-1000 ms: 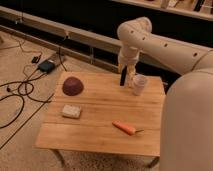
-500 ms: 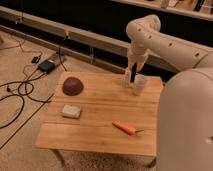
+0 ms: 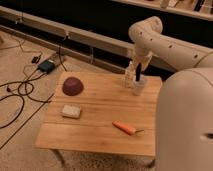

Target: Place the eraser in the ceramic cup

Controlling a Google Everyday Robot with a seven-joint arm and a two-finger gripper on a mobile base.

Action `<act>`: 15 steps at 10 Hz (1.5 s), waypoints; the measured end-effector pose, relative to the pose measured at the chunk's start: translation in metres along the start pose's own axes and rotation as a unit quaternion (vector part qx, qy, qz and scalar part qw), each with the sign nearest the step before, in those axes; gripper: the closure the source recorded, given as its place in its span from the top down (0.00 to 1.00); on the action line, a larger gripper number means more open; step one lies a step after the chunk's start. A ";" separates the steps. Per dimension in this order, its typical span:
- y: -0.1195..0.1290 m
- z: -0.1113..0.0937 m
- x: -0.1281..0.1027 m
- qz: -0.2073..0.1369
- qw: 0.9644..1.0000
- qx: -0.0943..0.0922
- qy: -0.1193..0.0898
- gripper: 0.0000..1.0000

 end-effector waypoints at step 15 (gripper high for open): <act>-0.030 0.040 0.002 0.033 0.999 0.030 0.005 0.01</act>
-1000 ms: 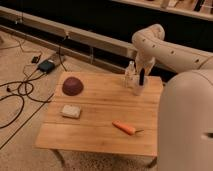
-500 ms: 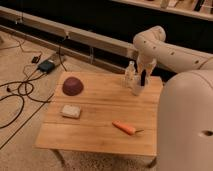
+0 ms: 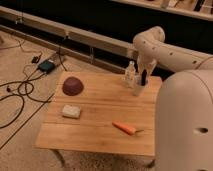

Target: Place the eraser in the ceramic cup

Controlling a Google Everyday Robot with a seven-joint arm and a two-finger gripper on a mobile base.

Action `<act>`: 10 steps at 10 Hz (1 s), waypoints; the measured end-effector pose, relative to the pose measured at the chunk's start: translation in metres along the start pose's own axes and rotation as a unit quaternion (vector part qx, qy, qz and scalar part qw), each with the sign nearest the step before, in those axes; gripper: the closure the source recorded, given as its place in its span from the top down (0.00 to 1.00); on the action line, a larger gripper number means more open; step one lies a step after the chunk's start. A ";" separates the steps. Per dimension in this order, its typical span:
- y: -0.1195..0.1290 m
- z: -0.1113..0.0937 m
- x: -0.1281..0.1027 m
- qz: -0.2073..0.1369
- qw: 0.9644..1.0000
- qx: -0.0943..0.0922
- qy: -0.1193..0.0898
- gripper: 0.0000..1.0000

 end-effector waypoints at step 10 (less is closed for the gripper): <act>0.014 0.004 -0.005 -0.014 1.000 0.002 -0.014 0.80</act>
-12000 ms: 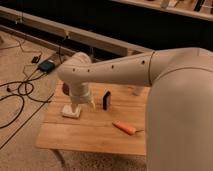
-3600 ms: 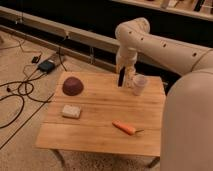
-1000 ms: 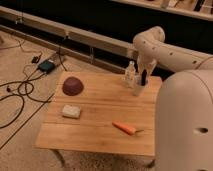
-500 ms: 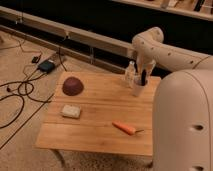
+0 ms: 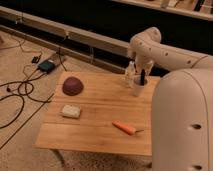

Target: Place the eraser in the ceramic cup

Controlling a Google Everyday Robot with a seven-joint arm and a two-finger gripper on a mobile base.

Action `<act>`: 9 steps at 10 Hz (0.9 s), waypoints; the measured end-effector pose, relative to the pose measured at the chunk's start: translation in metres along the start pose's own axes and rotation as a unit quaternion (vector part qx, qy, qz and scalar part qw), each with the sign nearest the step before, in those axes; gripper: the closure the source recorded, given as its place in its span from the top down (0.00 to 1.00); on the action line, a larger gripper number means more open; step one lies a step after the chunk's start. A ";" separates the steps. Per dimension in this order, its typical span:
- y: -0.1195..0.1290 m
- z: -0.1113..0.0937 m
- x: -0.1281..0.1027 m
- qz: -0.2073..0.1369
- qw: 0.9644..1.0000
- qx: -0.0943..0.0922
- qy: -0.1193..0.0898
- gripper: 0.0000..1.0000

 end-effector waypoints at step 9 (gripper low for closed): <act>0.009 -0.004 0.004 -0.011 1.000 -0.009 0.001 0.80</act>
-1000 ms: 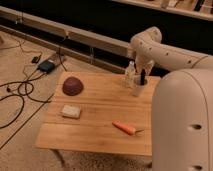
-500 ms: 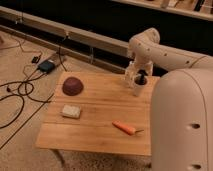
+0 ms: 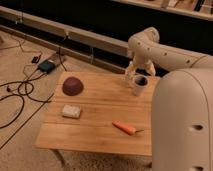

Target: Place the eraser in the ceramic cup

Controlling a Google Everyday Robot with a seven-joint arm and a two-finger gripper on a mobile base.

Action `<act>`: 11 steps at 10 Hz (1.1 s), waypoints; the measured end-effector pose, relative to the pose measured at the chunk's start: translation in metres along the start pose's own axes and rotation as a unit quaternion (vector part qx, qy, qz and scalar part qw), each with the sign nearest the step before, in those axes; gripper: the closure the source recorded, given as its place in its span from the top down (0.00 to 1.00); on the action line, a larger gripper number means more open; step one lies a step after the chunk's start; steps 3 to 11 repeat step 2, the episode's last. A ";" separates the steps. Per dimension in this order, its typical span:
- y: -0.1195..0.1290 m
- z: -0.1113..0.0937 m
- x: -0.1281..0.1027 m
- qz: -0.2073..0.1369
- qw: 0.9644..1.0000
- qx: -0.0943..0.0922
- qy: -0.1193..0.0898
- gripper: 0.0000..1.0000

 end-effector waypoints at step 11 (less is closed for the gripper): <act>0.000 0.000 0.000 0.000 1.000 0.000 0.000 0.80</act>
